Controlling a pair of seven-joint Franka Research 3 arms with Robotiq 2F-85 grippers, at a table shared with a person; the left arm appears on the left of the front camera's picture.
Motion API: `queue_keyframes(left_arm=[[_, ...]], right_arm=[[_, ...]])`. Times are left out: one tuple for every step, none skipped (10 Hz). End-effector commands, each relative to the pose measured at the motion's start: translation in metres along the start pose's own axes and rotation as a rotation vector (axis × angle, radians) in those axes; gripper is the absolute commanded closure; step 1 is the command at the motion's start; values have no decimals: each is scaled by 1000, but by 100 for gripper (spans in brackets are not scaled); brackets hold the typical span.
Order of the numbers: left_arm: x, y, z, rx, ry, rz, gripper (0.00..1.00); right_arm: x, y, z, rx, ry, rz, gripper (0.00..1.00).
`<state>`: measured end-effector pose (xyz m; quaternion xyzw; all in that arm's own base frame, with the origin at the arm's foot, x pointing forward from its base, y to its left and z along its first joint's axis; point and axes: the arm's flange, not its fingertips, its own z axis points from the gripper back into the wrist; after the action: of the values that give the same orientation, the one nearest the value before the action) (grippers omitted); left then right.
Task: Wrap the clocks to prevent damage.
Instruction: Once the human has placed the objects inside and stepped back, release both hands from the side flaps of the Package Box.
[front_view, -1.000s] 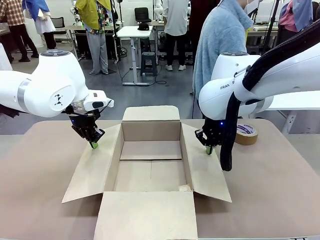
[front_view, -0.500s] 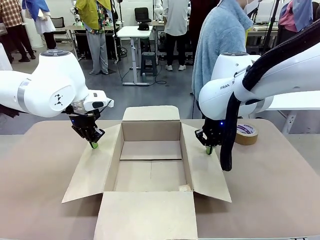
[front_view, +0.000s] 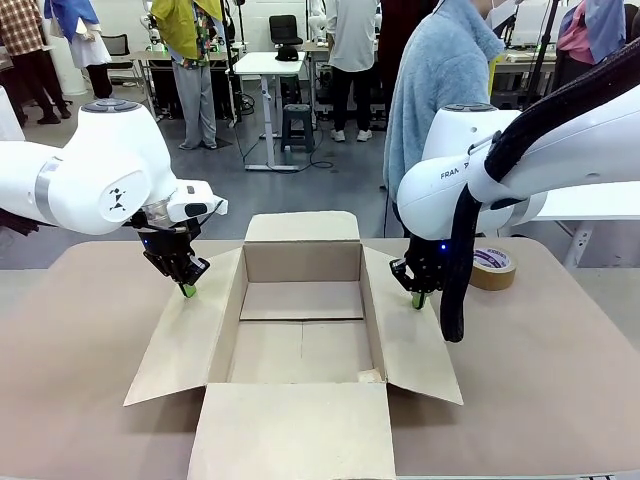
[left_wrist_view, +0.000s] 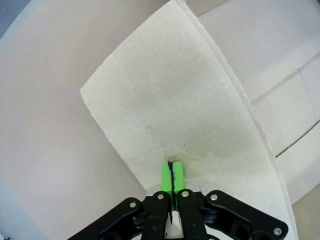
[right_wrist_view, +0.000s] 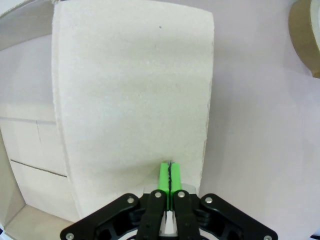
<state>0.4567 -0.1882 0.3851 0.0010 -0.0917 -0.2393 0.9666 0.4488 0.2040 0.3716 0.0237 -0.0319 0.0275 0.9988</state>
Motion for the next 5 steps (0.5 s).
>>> queue_keyframes(left_arm=[[0,0,0,1,1,2,100],[0,0,0,1,1,2,100],[0,0,0,1,1,2,100],[0,0,0,1,1,2,100],[0,0,0,1,1,2,100]], right_arm=[[-2,1,-2,-12,4,-18,99],[-2,1,-2,-12,4,-18,99],[-2,1,-2,-12,4,-18,99],[-2,1,-2,-12,4,-18,99],[-2,1,-2,-12,4,-18,99]])
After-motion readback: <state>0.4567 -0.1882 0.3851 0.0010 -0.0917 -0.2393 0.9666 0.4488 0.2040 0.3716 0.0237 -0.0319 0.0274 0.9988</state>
